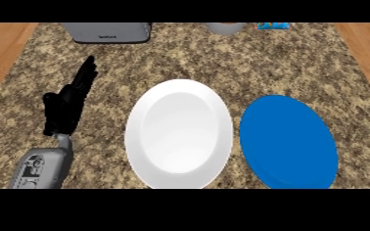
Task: Pick the bell pepper from the plate and place it in the plate
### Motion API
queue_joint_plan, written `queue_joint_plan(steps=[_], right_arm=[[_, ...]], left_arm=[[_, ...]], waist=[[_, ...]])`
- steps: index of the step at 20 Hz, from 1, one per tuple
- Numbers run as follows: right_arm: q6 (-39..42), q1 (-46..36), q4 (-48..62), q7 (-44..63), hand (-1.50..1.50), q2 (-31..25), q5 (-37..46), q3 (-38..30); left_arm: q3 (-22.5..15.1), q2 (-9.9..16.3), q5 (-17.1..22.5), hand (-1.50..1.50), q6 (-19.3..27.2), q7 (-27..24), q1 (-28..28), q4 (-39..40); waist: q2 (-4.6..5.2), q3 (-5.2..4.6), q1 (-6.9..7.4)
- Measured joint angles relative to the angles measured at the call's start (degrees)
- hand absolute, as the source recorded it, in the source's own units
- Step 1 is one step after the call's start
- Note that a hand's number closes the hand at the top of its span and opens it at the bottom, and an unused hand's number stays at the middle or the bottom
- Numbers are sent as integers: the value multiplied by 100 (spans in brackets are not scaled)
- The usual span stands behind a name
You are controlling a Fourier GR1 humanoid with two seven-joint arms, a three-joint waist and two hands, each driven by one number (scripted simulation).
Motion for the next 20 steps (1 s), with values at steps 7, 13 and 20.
queue_joint_plan(steps=[7, 13, 20], right_arm=[[333, -1436, 390, 1451, 150, -463, -528, 696], [214, -2270, 656, 1895, 150, -890, -1656, 721], [565, -2685, 1047, 2194, 150, -1006, -2223, 509]], left_arm=[[-41, -106, -34, 0, -7, 6, -211, 138], [-106, -147, -93, 0, -24, -12, -295, 158], [-182, -214, -134, 0, -15, 66, -415, 129]], waist=[[51, 2, 114], [84, 4, 226], [127, -5, 348]])
